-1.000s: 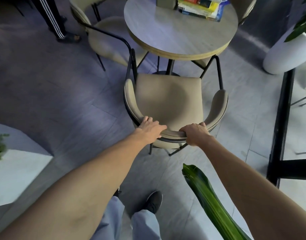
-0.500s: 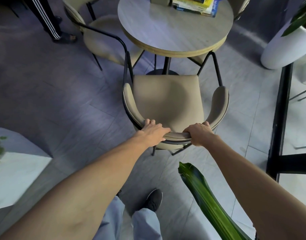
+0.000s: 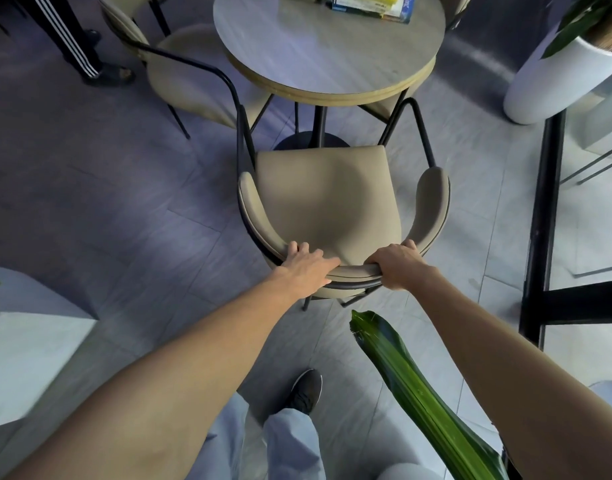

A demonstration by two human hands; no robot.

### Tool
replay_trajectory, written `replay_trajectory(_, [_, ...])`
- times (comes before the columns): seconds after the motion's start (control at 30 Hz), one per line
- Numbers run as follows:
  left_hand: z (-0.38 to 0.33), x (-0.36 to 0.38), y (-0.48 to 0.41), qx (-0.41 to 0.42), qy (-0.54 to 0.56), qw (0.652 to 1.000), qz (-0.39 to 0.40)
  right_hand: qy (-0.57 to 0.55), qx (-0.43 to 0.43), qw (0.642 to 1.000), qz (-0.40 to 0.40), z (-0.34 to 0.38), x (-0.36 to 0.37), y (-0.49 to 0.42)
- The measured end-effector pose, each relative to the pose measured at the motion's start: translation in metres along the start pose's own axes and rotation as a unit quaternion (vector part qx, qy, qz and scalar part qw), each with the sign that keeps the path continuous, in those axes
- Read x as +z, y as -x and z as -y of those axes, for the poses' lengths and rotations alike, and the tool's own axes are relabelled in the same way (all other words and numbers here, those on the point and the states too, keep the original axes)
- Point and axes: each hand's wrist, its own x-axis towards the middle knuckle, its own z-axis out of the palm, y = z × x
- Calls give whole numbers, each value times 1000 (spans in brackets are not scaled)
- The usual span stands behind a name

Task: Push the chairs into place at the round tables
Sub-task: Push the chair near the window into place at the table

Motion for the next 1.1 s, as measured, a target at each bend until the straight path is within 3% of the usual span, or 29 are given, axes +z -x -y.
replay_trajectory(0.33, [3, 0, -1, 39, -6, 999, 7, -5, -27, 1000, -3, 3, -7, 17])
replay_trajectory(0.6, [5, -55, -9, 42, -30, 997, -54, -128, -18, 991, 41, -1, -61, 41])
replay_trajectory(0.8, [19, -123, -3, 18, -44, 991, -122, -106, -42, 993, -23, 11, -141, 43])
replay_trajectory(1.1, [79, -243, -7, -42, -72, 974, -209, -68, -14, 991, -118, 6, -280, 12])
